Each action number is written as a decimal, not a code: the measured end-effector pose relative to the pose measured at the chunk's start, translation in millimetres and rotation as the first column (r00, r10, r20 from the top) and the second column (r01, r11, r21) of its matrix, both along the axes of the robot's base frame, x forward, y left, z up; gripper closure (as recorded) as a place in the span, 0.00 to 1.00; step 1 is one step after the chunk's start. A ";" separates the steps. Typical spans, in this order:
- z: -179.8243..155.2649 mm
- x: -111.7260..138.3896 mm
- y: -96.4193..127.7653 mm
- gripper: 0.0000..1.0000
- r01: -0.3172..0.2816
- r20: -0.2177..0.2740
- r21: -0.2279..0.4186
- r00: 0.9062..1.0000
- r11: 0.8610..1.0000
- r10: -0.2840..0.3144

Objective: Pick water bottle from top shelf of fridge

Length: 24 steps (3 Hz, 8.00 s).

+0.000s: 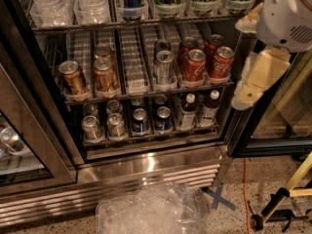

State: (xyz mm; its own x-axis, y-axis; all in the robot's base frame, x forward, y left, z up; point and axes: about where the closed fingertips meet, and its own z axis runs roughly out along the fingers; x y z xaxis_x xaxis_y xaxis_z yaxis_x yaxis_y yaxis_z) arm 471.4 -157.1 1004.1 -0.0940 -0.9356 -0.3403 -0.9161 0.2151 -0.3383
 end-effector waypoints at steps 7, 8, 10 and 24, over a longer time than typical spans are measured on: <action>26.4 -80.2 280.1 0.00 -0.336 0.121 0.596 0.935 0.730 0.332; 30.4 -81.1 316.6 0.00 -0.320 0.179 0.668 0.945 0.672 0.272; 52.0 -74.0 324.7 0.00 -0.320 0.239 0.677 0.947 0.663 0.214; 51.7 66.1 316.4 0.00 -0.067 0.262 0.958 0.595 0.278 -0.760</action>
Offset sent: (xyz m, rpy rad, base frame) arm -0.0020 0.1198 0.0344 0.4584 0.1033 0.2172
